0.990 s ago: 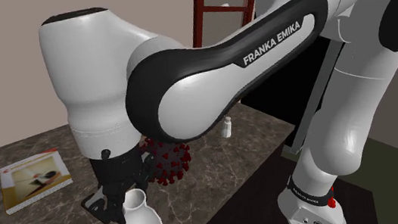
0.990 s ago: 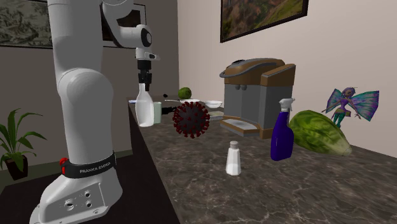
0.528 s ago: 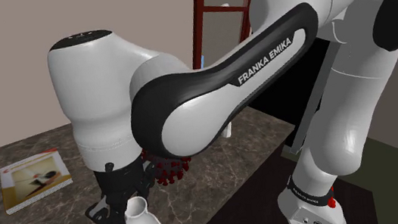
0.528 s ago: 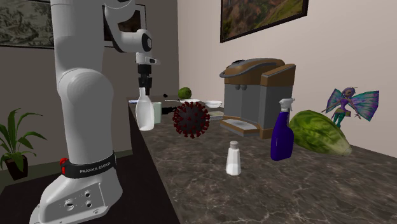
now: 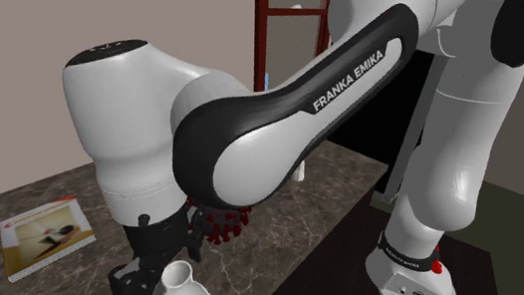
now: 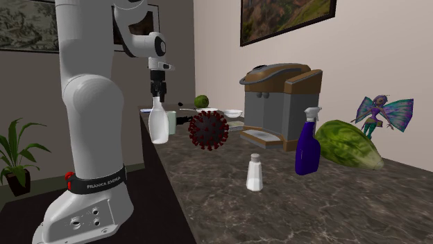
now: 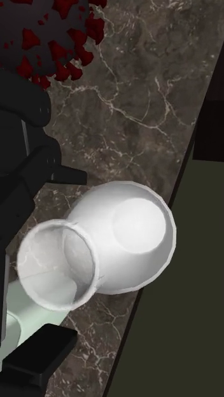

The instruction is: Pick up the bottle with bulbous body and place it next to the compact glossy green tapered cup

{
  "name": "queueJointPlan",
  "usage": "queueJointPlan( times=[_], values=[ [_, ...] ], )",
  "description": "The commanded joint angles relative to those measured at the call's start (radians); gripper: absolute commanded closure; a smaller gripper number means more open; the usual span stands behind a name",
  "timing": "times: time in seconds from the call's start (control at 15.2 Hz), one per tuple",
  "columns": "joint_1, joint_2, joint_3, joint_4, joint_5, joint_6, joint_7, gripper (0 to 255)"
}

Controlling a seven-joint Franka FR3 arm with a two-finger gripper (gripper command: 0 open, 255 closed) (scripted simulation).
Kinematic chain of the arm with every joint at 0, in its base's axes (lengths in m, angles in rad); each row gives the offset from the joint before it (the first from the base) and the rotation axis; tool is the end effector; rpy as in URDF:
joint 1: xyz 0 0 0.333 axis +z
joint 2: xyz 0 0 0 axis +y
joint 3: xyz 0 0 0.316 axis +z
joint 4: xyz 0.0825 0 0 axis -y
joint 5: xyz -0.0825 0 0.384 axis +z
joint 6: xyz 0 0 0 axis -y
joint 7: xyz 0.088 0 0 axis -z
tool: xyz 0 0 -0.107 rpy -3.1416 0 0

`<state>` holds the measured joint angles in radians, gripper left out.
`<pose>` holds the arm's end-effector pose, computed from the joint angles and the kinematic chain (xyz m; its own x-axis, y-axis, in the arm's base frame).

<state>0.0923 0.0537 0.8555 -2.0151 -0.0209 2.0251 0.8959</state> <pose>0.3299 0.4496 0.4326 0.9976 0.0609 -0.0327 0.0612 -0.9981 0.0057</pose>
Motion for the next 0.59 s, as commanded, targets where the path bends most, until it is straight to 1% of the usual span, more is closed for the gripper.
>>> queueJointPlan(
  times=[0.0, 0.07, 0.33, 0.53],
  values=[
    [0.0, 0.0, 0.0, 0.0, 0.0, 0.0, 0.0, 0],
    [0.0, 0.0, 0.0, 0.0, 0.0, 0.0, 0.0, 0],
    [-0.009, -0.042, -0.002, 0.096, 0.034, -0.124, -0.025, 0],
    [-0.008, -0.042, -0.003, 0.096, 0.034, -0.124, -0.025, 0]
  ],
)
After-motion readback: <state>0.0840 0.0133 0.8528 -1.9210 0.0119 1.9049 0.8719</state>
